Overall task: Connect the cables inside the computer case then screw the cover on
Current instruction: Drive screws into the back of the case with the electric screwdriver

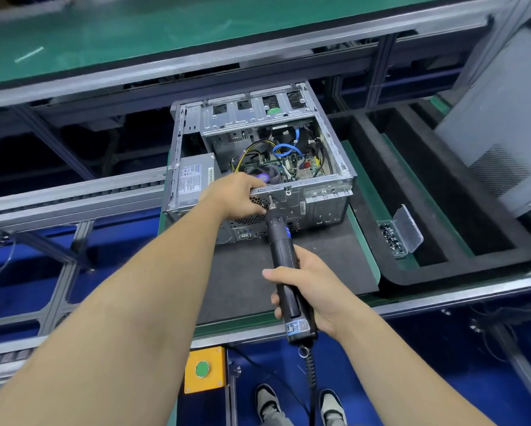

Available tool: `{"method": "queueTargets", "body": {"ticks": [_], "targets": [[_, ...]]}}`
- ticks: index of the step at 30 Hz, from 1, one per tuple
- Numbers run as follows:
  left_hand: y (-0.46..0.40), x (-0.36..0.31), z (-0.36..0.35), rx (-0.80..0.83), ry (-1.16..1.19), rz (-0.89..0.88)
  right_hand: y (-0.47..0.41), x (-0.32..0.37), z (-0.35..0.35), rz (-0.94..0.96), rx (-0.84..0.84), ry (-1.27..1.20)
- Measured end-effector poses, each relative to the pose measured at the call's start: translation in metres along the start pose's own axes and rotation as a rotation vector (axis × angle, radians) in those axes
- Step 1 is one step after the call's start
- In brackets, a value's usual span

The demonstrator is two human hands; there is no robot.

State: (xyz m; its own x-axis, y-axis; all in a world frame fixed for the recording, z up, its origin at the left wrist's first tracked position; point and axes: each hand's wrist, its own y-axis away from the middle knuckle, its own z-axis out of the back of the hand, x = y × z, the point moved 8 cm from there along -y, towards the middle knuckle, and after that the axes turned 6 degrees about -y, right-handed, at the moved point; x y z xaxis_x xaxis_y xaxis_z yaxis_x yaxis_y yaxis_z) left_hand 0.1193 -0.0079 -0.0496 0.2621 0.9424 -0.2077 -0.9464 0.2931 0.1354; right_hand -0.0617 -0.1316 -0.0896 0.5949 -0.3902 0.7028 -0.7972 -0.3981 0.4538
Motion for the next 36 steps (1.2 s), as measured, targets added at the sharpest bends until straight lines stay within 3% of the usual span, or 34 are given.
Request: {"method": "queueTargets", "body": {"ticks": [22,36], "targets": [[-0.005,-0.001,0.001,0.066,0.296,-0.022,0.010,-0.010,0.008,0.004,-0.015,0.071],[-0.008,0.004,0.001,0.019,0.274,-0.004,0.005,-0.010,0.011,0.011,-0.013,0.078]]}}
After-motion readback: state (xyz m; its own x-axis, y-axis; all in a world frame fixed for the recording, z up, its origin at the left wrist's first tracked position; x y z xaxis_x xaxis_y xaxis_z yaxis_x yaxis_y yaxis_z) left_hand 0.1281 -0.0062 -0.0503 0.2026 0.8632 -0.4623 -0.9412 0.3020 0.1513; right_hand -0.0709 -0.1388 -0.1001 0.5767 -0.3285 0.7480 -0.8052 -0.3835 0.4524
